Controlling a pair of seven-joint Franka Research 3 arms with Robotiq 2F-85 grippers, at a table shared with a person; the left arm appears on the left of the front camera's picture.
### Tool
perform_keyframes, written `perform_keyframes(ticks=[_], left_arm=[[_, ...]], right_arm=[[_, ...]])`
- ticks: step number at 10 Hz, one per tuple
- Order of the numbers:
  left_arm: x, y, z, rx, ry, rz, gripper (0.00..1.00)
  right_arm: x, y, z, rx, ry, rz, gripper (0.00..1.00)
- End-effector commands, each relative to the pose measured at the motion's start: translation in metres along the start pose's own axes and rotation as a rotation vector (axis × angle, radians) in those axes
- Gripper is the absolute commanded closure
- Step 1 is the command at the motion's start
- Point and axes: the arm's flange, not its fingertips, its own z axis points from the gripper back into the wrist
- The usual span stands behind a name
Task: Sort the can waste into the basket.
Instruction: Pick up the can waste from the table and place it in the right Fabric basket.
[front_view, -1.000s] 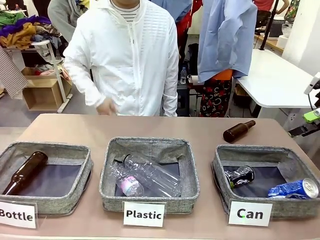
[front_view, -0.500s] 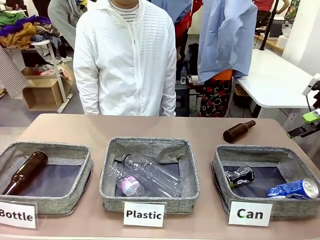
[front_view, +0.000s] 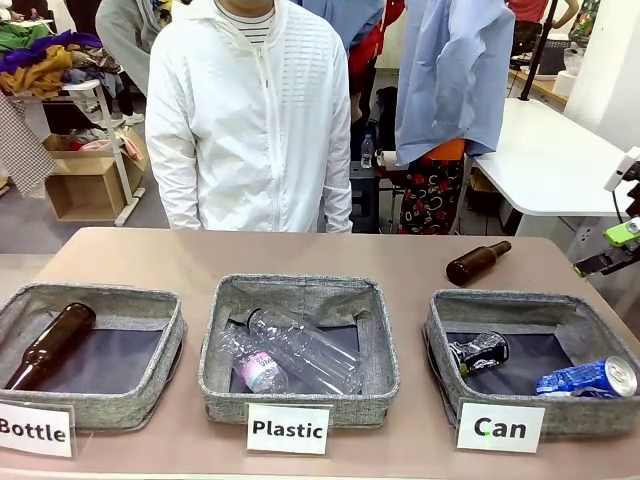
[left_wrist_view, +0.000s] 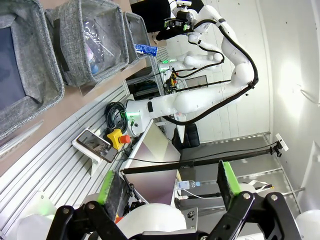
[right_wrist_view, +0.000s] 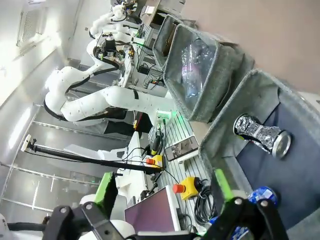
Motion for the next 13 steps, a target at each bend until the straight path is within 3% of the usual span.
perform_keyframes(ticks=[1, 13], left_arm=[[-0.0022, -0.0029, -0.0001, -0.011, -0.001, 0.009, 0.00], [-0.0022, -0.0029, -0.0001, -0.011, -0.001, 0.009, 0.00]], right_arm=[[0.0045, 0.0025, 0.0025, 0.011, 0.007, 0.008, 0.00], [0.0045, 0.0025, 0.0025, 0.011, 0.007, 0.008, 0.00]])
